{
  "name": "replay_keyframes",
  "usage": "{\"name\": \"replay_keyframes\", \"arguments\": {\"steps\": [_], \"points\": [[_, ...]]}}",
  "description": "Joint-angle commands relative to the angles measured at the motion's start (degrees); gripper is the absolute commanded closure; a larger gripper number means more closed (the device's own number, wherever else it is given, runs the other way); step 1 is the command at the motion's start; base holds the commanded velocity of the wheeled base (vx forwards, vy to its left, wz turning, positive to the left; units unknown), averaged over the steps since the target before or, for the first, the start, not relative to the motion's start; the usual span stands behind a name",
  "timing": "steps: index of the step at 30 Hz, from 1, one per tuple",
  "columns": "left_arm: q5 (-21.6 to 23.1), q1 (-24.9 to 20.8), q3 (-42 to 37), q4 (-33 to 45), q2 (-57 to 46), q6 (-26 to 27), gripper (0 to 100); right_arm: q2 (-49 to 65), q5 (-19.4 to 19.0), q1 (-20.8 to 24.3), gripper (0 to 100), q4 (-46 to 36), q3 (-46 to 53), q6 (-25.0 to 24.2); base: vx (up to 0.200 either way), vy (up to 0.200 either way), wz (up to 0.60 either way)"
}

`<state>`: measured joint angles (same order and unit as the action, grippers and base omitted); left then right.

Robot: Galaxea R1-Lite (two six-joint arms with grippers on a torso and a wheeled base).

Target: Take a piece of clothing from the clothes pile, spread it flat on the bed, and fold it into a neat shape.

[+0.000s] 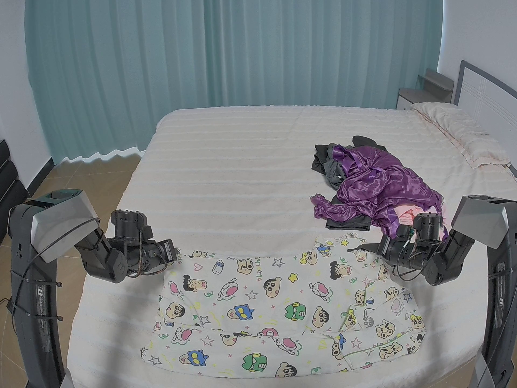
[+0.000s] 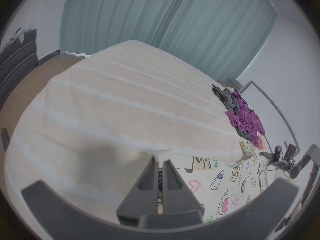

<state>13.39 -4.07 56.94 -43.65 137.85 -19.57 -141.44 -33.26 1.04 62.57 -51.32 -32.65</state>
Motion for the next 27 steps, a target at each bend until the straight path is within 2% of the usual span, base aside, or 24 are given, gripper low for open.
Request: {"name": "replay_keyframes", "arguments": {"steps": [1, 9, 11, 18, 24, 27], "points": [[0.1, 0.0, -1.7, 0.1, -2.2, 2.6, 100, 2.0, -1.2, -0.2, 100, 1.1, 2.2, 0.2, 0.0, 0.0, 0.0], [0.2, 0.0, -4.3, -1.1, -4.4, 5.2, 100, 3.6, -3.0, -1.0, 100, 2.1, 5.0, 0.3, 0.0, 0.0, 0.0], [0.1, 0.3, -6.8, -2.8, -5.8, 6.1, 100, 5.8, -5.9, -1.6, 100, 2.4, 8.3, 1.5, 0.0, 0.0, 0.0], [0.2, 1.1, -11.3, -4.6, -7.9, 9.1, 100, 7.9, -7.4, -1.8, 100, 4.5, 12.3, 2.9, 0.0, 0.0, 0.0], [0.7, 1.8, -18.5, -9.0, -10.8, 10.6, 100, 9.6, -11.0, -3.0, 100, 6.5, 18.8, 6.5, 0.0, 0.0, 0.0], [2.3, 1.8, -21.6, -11.2, -11.8, 10.9, 100, 9.7, -12.9, -3.8, 100, 8.5, 21.4, 6.8, 0.0, 0.0, 0.0]]}}
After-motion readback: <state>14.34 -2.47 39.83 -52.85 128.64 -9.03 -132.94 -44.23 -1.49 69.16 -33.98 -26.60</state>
